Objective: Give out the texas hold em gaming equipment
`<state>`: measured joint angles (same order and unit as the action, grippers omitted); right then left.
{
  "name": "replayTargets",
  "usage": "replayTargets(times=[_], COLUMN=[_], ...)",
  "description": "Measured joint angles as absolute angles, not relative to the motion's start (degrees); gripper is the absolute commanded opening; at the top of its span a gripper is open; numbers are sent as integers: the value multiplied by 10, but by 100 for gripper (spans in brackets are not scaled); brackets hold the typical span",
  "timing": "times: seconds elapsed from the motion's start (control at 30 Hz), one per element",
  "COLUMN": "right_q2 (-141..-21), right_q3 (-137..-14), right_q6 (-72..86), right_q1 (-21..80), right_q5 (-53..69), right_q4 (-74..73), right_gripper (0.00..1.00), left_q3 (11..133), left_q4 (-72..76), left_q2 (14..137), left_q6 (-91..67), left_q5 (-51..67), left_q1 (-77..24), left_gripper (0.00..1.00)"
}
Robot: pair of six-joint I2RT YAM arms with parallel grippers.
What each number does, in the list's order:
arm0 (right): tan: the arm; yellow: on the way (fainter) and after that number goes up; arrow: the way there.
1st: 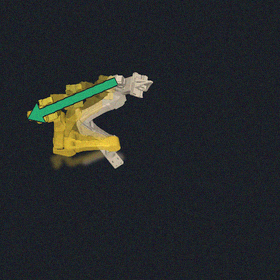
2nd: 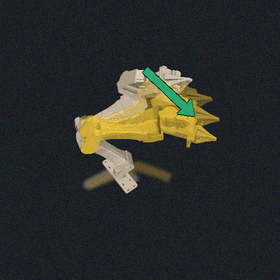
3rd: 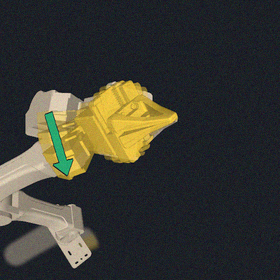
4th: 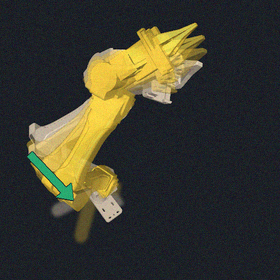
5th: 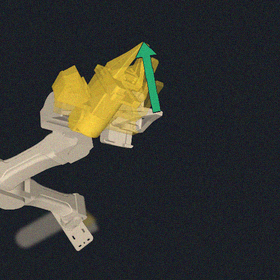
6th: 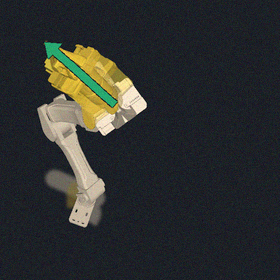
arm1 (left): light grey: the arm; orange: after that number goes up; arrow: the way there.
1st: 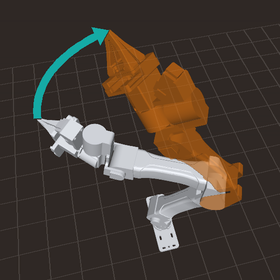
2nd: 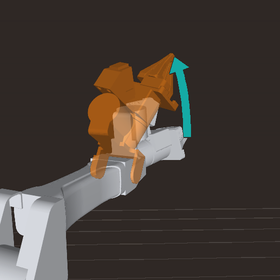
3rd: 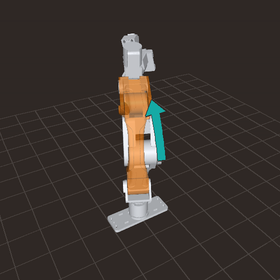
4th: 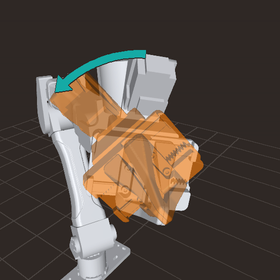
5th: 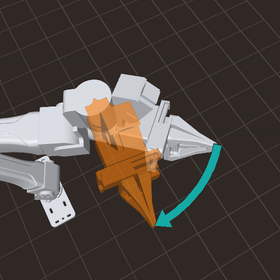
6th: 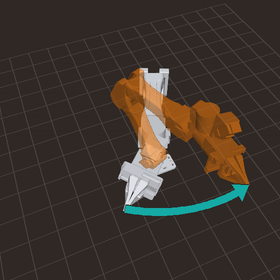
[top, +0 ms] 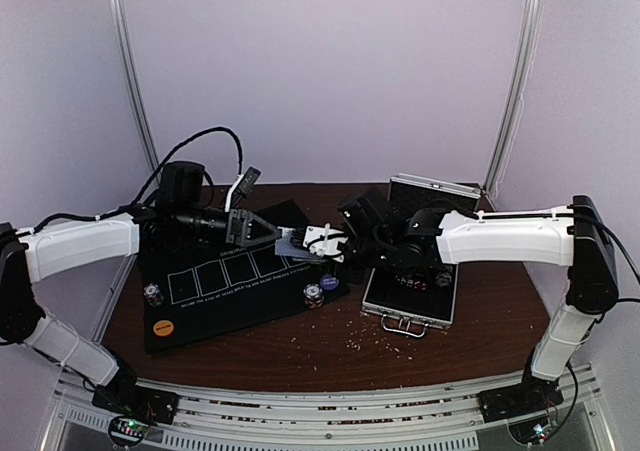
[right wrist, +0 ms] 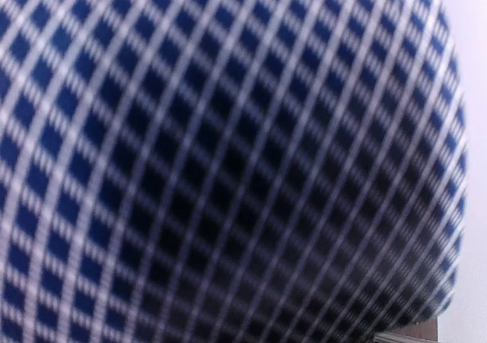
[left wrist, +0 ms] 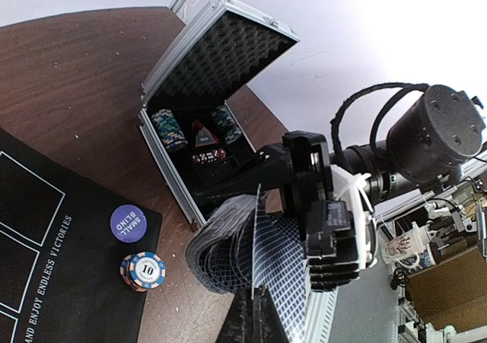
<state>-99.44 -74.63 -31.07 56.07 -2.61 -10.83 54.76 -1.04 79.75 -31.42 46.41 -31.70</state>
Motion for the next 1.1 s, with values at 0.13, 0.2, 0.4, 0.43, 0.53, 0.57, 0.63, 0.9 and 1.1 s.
replayTargets(times=[0.13,0.2,0.4,0.43,0.53,0.57,0.63,0.9,1.1], right_q2=[-994,-994,-994,-994,-994,-994,-994,-979,-963], right_q3=[-742,-739,-734,-734,-734,-733,-730,-713,-709], right_q6=[-310,-310,-306,-305,-302,-302,-302,-303,-306], right_q1=[555,552,548,548,548,547,546,540,540], right_q5=[-28,-28,-28,-28,-28,-28,-28,-32,-34], right_q4=[-108,-108,-107,-106,-105,-105,-105,-110,-111], right_gripper=[42,42,42,42,42,42,42,42,42], left_q3=[548,548,548,548,548,548,548,551,547], left_q4=[-10,-10,-10,-10,-10,-10,-14,-147,-363], left_q2=[776,769,759,759,759,758,755,714,745], left_q6=[-312,-312,-312,-312,-312,-312,-312,-258,-173], left_q5=[462,462,460,460,461,461,460,417,320], left_q1=[-308,-306,-293,-293,-289,-286,-270,-163,-162], left_gripper=[0,0,0,0,0,0,0,0,0])
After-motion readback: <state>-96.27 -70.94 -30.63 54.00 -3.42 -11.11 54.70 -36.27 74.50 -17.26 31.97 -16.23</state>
